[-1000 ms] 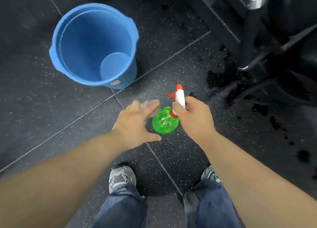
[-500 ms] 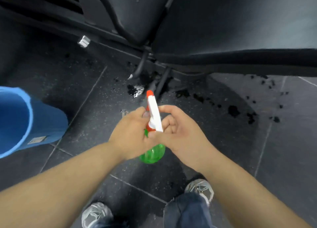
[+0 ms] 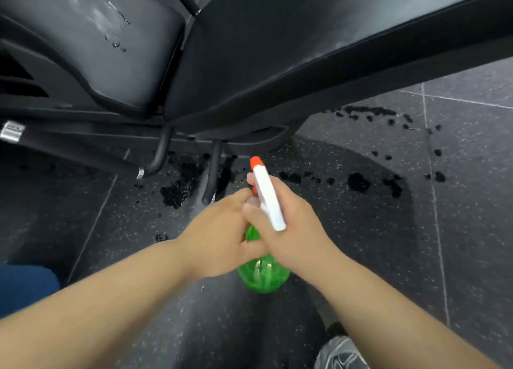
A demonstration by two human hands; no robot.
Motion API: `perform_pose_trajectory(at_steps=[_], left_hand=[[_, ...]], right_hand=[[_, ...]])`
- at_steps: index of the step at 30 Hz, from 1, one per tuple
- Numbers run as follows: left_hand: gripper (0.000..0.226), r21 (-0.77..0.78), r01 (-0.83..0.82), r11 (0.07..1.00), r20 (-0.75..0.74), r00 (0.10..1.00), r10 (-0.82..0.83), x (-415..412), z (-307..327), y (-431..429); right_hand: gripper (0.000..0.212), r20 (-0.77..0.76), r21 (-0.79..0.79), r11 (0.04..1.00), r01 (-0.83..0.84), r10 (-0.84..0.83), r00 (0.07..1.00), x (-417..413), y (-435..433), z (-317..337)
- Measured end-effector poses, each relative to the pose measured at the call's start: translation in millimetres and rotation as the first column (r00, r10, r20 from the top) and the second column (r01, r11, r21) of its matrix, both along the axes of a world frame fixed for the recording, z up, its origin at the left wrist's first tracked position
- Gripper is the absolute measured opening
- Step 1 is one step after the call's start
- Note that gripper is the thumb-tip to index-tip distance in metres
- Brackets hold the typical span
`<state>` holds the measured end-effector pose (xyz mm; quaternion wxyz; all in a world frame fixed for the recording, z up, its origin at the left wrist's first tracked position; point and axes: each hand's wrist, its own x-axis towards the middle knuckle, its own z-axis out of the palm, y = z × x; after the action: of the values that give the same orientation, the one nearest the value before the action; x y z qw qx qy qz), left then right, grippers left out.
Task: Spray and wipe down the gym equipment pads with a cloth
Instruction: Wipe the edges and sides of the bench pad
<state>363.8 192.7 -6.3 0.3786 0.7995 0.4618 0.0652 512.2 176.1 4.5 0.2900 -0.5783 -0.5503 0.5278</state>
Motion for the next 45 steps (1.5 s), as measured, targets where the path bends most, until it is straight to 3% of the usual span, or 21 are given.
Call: perform_pose_trajectory(at_steps=[2, 5, 8, 10, 11, 13, 15, 18, 25, 27, 30, 31, 37, 45], left_hand=[[0.050, -0.088, -0.050, 0.995, -0.057, 0.997, 0.045, -11, -23, 9], [0.052, -0.341, -0.285, 0.896, 0.150, 0.924, 0.351, -33, -46, 25], [0.056, -0.142, -0.599, 0.788, 0.121, 0.780, 0.614, -57, -72, 47], [0.063, -0.185, -0.754, 0.630, 0.175, 0.606, 0.776, -71, -82, 55], [0.053, -0.251, -0.780, 0.573, 0.216, 0.532, 0.819, -76, -84, 58], [0.009, -0.346, -0.765, 0.543, 0.293, 0.461, 0.837, -81, -81, 56], [0.011, -0.369, -0.806, 0.462, 0.315, 0.360, 0.878, -81, -74, 51], [0.010, -0.425, -0.829, 0.363, 0.342, 0.224, 0.913, -88, -64, 34], [0.022, -0.354, -0.882, 0.312, 0.357, 0.180, 0.917, -86, -49, 13], [0.022, -0.349, -0.882, 0.318, 0.384, 0.175, 0.907, -81, -45, 14], [0.017, -0.371, -0.870, 0.324, 0.404, 0.162, 0.900, -73, -41, 15], [0.016, -0.368, -0.871, 0.326, 0.405, 0.166, 0.899, -70, -40, 15], [0.015, -0.283, -0.848, 0.448, 0.446, 0.297, 0.844, -33, -24, 22], [0.017, -0.143, -0.706, 0.694, 0.557, 0.523, 0.646, 55, 7, 37]], right_hand=[[0.029, -0.017, 0.021, 0.999, 0.045, -0.044, 0.999, -2, 9, -22], [0.022, 0.168, 0.155, 0.988, -0.008, -0.019, 0.986, -5, 35, -41], [0.017, 0.311, 0.230, 0.970, -0.082, 0.006, 0.950, -10, 58, -51], [0.014, 0.364, 0.270, 0.954, -0.132, 0.026, 0.931, -17, 68, -57], [0.012, 0.387, 0.293, 0.941, -0.170, 0.046, 0.921, -21, 71, -59], [0.012, 0.476, 0.328, 0.899, -0.289, 0.107, 0.873, -31, 70, -61], [0.017, 0.574, 0.335, 0.856, -0.394, 0.147, 0.806, -43, 66, -58], [0.011, 0.568, 0.336, 0.866, -0.370, 0.127, 0.813, -67, 63, -56], [0.037, 0.591, 0.286, 0.882, -0.375, 0.145, 0.794, -80, 54, -47], [0.031, 0.604, 0.318, 0.878, -0.358, 0.104, 0.790, -73, 51, -41], [0.005, 0.597, 0.367, 0.872, -0.323, 0.046, 0.801, -54, 51, -32], [0.015, 0.571, 0.378, 0.887, -0.265, 0.002, 0.821, -49, 51, -32], [0.010, 0.492, 0.475, 0.879, -0.036, -0.231, 0.839, -1, 53, -15], [0.009, 0.330, 0.616, 0.742, 0.264, -0.547, 0.769, 82, 52, 22]])
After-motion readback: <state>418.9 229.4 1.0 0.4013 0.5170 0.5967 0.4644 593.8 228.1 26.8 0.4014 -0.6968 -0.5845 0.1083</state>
